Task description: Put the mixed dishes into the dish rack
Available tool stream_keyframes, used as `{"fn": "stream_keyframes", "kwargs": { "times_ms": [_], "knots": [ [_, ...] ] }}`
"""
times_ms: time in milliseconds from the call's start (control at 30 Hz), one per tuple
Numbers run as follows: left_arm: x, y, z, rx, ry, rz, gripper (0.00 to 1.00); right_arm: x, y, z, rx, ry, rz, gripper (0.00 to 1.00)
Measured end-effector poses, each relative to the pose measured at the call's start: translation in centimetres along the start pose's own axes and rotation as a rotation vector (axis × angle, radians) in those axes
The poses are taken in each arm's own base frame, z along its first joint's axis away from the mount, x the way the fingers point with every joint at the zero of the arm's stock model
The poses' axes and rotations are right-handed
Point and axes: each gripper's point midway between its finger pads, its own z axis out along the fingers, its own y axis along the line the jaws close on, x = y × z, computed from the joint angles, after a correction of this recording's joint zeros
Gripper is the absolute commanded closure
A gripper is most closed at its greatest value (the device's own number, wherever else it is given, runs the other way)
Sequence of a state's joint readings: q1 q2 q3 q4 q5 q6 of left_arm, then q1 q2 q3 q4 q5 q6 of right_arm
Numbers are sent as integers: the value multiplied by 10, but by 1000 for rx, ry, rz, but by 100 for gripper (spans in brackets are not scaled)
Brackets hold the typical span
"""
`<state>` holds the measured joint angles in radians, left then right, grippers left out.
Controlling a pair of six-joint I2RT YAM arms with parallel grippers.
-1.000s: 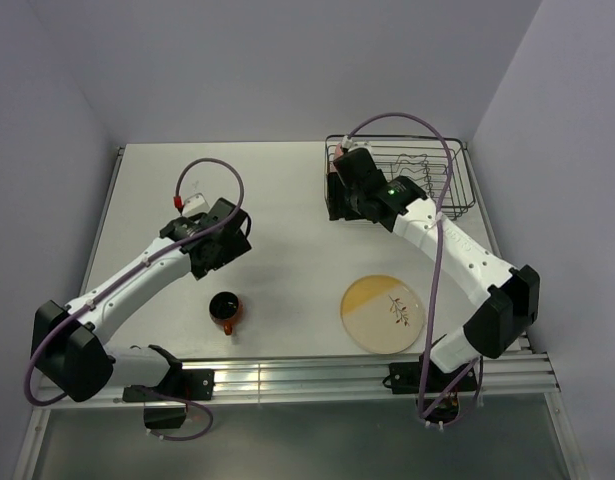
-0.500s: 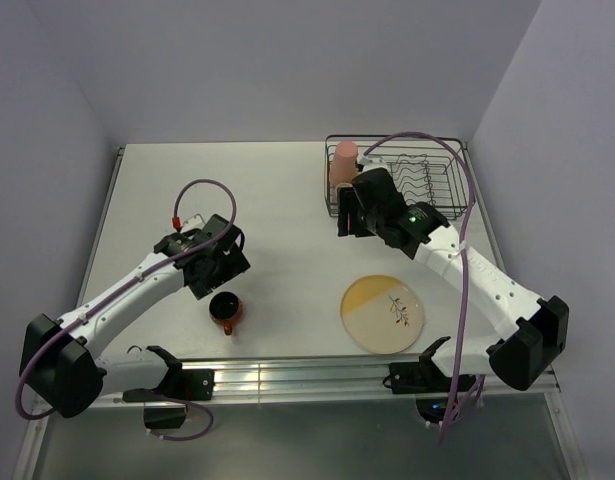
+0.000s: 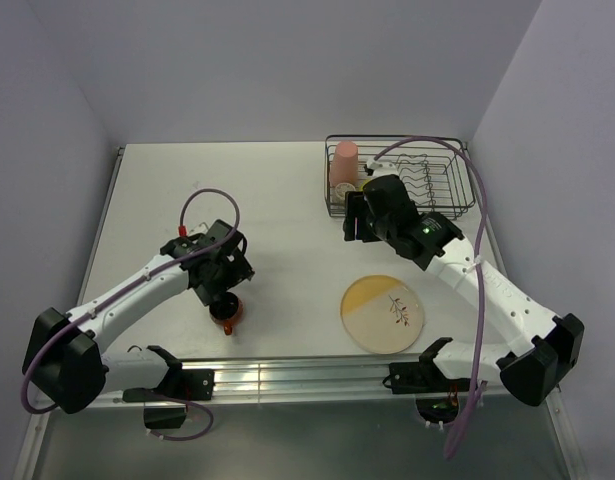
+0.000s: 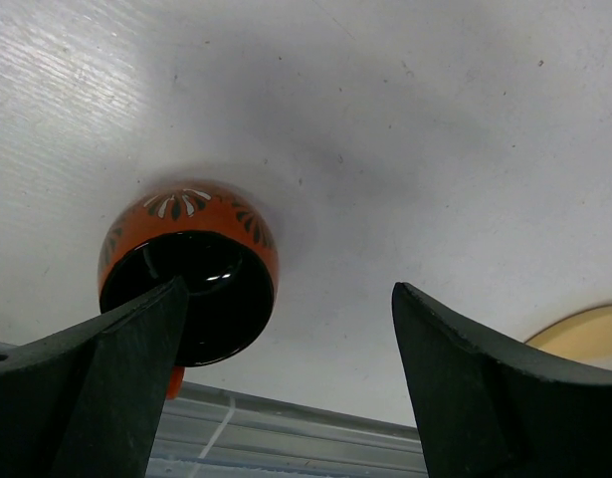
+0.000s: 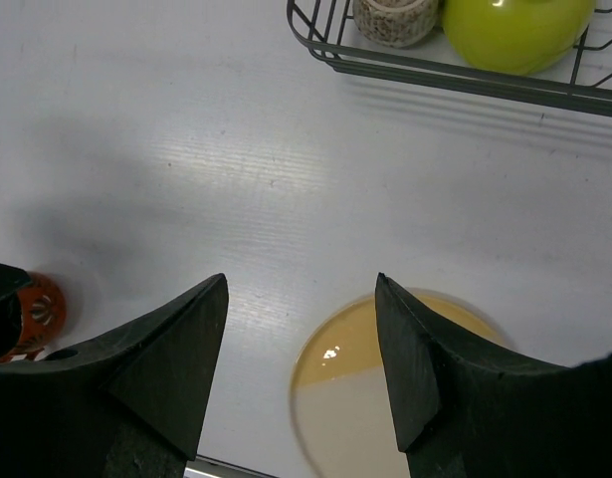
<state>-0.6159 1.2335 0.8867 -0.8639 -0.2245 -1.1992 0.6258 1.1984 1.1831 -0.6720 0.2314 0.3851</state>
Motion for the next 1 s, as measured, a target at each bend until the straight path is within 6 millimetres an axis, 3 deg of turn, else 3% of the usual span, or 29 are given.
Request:
{"fn": "stream_keyframes", "kwargs": {
  "times_ms": [333,633,933,1000],
  "knots": [
    [23,7,22,-42,93,0,15,-1,-4,-7,7,-22,5,32],
    [28,11,32,-65,106,4,26,-6,-7,-13,10,-46,10,32],
    [32,16,37,-75,118,14,48,-11,-8,-21,8,-76,18,32],
    [32,16,37,-75,117,14,65,-11,-9,-21,8,-76,18,32]
  ]
}}
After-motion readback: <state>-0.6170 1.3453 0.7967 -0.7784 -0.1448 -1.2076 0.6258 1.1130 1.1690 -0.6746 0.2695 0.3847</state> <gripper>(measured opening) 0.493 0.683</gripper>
